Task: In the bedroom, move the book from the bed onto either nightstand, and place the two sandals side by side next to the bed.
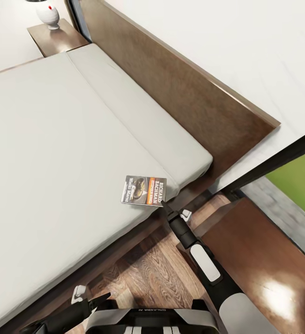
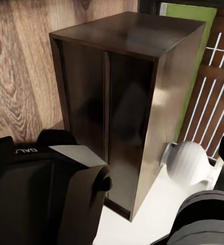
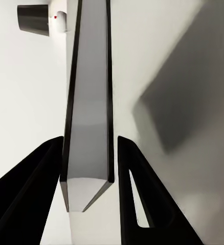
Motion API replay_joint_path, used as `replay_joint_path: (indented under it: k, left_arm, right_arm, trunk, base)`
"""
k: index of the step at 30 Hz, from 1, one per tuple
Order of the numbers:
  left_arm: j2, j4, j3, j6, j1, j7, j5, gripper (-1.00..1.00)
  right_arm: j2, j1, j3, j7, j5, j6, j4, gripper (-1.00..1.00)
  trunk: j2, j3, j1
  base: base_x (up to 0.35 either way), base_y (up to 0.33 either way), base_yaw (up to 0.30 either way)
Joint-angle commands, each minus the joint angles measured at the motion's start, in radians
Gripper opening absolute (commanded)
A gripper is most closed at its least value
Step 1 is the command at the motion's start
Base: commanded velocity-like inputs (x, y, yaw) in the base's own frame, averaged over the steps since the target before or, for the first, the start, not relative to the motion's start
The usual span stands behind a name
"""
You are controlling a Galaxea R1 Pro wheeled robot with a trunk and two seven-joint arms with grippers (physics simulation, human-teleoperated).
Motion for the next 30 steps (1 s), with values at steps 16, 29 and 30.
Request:
replay_joint_path:
  k: [16, 29, 30]
  left_arm:
    - [-0.001, -0.001, -0.003, 0.011, 0.000, -0.003, 0.005, 1.00]
    - [0.000, -0.002, -0.003, 0.011, 0.000, -0.005, 0.005, 1.00]
    - [0.000, -0.002, -0.003, 0.011, 0.000, -0.005, 0.005, 1.00]
  right_arm:
    - [0.000, 0.001, 0.128, 0.008, -0.010, 0.017, -0.009, -1.00]
    - [-0.006, 0.008, 0.150, 0.007, -0.009, 0.019, -0.037, -1.00]
    - [-0.006, 0.008, 0.150, 0.007, -0.009, 0.019, -0.037, -1.00]
  trunk:
    - [0.112, 0.050, -0.061]
    - [0.203, 0.091, -0.111]
    - [0.210, 0.094, -0.115]
  base:
    - [0.000, 0.000, 0.000]
    - [0.000, 0.000, 0.000]
    - [0.000, 0.000, 0.000]
